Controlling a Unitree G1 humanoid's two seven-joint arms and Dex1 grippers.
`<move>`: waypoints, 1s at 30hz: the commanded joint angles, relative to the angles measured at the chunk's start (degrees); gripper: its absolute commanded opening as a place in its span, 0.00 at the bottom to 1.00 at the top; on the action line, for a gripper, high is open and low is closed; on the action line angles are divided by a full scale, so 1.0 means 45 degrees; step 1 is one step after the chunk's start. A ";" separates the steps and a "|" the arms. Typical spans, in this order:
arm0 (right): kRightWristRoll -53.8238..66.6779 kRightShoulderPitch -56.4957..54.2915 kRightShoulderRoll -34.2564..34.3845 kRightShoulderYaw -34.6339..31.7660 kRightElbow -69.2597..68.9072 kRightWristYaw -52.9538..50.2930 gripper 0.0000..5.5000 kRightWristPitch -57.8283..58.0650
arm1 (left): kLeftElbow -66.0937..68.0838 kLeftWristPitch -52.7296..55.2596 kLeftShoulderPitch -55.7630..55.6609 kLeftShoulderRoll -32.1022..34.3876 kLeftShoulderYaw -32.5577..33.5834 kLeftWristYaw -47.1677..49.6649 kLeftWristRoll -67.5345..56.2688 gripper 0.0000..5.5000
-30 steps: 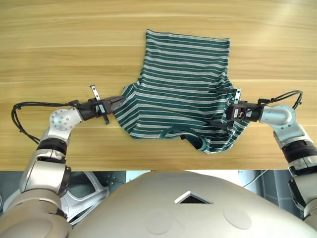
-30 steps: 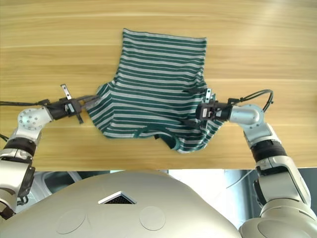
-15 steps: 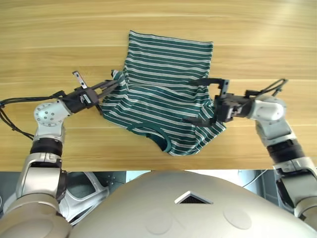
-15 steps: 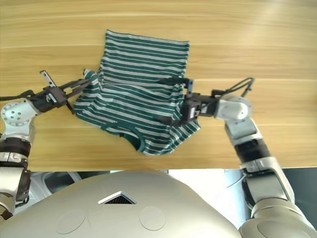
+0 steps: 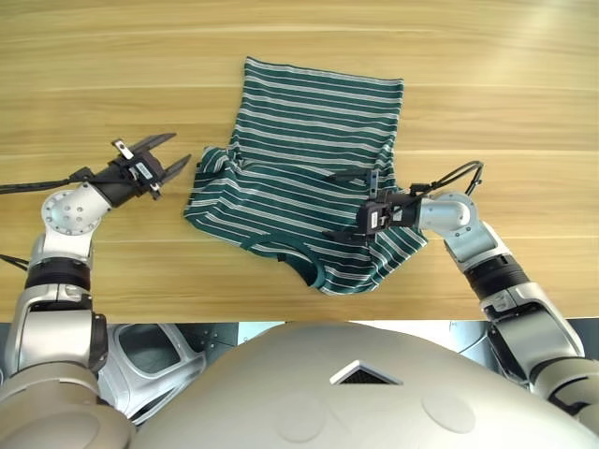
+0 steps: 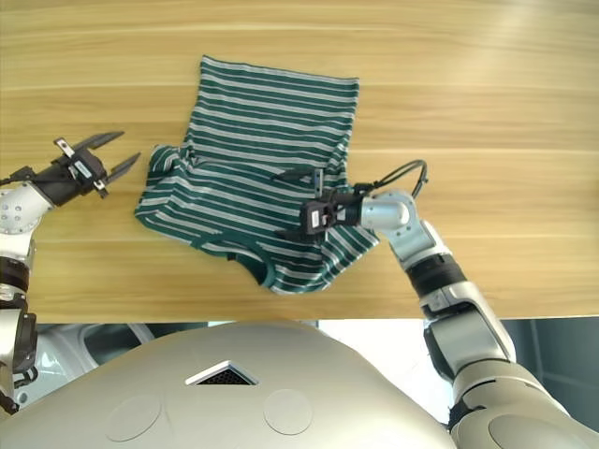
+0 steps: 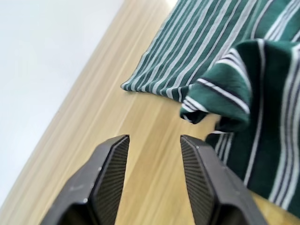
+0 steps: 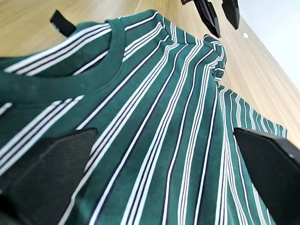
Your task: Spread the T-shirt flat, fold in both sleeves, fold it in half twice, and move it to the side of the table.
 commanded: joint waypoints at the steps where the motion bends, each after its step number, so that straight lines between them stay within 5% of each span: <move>1: -0.2615 -0.1579 0.0422 0.0096 0.2382 -0.2551 0.98 0.0635 | -0.0709 -0.0534 -0.0095 -0.0168 0.0592 0.0020 -0.1138 0.36; 10: -0.5130 -0.4491 0.0351 0.0357 0.7717 -0.7524 0.98 0.1522 | -0.1945 -0.0507 0.0068 -0.1022 0.0586 -0.1082 -0.2857 0.36; 15: -0.3597 -0.3208 -0.0313 0.0520 0.6278 -0.4706 0.98 -0.0638 | -0.2235 -0.0528 0.0404 -0.1549 0.0142 -0.1656 -0.2928 0.36; 20: -0.1190 -0.1501 -0.1605 0.0512 0.3678 -0.1496 0.98 -0.1294 | -0.3260 -0.0210 0.1406 -0.2514 -0.2183 -0.3359 -0.2198 0.36; 30: -0.0380 -0.1089 -0.1790 0.0007 0.2627 -0.0735 0.98 -0.0811 | -0.2667 0.0159 0.1177 -0.1772 -0.3670 -0.4264 -0.0018 0.36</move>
